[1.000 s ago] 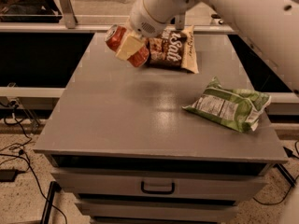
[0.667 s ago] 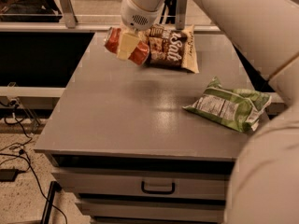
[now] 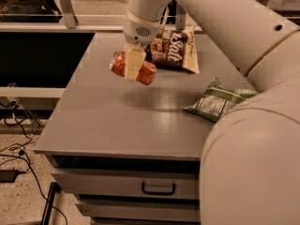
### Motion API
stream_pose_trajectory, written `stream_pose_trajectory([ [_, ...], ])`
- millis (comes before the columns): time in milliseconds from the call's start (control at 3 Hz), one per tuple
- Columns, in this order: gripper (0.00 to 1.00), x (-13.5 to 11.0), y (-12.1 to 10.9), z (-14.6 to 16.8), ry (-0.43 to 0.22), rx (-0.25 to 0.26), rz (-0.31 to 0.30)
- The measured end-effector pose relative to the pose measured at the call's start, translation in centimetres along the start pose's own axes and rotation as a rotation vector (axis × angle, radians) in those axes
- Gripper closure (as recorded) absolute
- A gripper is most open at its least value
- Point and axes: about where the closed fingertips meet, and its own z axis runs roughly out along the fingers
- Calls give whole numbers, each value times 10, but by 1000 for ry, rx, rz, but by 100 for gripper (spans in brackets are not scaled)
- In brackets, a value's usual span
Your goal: Knock coke can over
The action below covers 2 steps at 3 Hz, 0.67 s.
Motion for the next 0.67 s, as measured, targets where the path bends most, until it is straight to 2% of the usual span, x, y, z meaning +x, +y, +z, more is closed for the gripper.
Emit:
stream_pose_trajectory([
  [333,59,4,16,18,51,-101,18],
  [667,36,9,17,29,121,-103,52],
])
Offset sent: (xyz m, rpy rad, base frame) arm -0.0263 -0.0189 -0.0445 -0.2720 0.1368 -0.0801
